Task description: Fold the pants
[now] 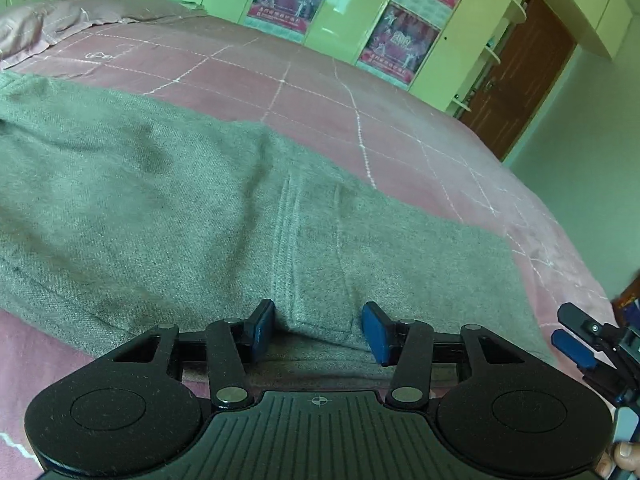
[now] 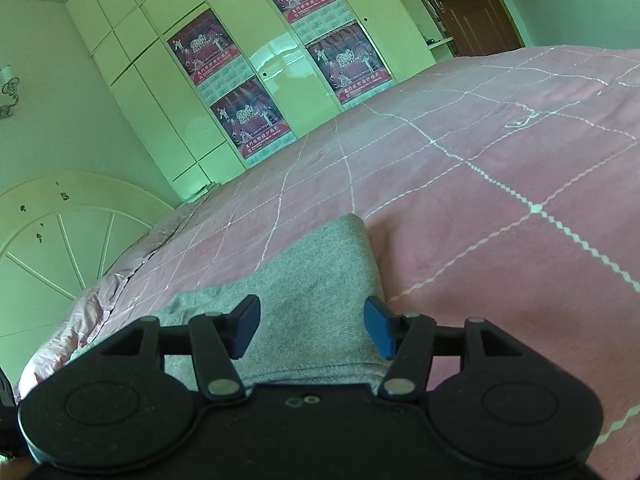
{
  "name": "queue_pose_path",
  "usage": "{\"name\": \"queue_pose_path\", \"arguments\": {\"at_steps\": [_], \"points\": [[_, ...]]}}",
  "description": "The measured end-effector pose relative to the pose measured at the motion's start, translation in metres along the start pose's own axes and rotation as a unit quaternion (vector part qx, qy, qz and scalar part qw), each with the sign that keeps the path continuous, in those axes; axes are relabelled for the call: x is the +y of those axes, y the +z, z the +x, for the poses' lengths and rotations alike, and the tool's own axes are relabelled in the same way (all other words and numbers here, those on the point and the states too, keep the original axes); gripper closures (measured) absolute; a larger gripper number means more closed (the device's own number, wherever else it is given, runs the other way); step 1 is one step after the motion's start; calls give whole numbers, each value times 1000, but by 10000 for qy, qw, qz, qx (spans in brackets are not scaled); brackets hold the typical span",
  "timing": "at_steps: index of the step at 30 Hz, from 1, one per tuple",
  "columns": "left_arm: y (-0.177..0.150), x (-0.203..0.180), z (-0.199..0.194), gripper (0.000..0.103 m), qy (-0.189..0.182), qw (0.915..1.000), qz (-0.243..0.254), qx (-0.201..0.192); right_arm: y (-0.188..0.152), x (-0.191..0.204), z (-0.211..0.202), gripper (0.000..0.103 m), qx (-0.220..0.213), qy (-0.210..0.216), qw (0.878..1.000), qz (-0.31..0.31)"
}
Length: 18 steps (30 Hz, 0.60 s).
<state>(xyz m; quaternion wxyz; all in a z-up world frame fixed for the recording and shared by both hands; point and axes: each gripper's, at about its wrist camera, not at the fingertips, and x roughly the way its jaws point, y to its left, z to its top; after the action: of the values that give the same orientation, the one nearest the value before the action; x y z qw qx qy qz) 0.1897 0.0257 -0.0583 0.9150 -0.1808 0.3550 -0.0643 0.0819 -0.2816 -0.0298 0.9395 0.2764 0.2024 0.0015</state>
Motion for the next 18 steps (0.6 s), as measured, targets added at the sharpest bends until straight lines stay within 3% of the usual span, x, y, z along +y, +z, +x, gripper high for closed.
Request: {"name": "queue_pose_path", "arguments": {"at_steps": [4,6,7,8,9,12,16,17,18], "points": [[-2,5,-2,65,4,9999,-37,-102,0,10,0,51,15,101,9995,-308],[-3,2,-9,75,44,9995,65,-305,-1,21,-1,53,26,311,9978,-585],[-4,-1,-13,86,114,9989,165,-431,-2,24,5,55,243,340,9973,-599],[-4,-2,-17,87,176,9980,248,-552,-6,26,19,53,732,242,9954,-571],[-5,0,-16,87,232,9980,260,-523,-12,25,31,53,1072,111,9921,-637],[-6,6,-4,77,288,9987,328,-259,-11,32,25,53,895,100,9924,-838],[2,4,-6,68,319,9979,508,-244,21,42,13,54,205,123,9954,-930],[2,4,-7,66,345,9974,597,-225,31,43,20,61,151,-73,9940,-1083],[3,4,-7,64,353,9973,618,-204,40,44,31,89,215,-296,9922,-1193]]}}
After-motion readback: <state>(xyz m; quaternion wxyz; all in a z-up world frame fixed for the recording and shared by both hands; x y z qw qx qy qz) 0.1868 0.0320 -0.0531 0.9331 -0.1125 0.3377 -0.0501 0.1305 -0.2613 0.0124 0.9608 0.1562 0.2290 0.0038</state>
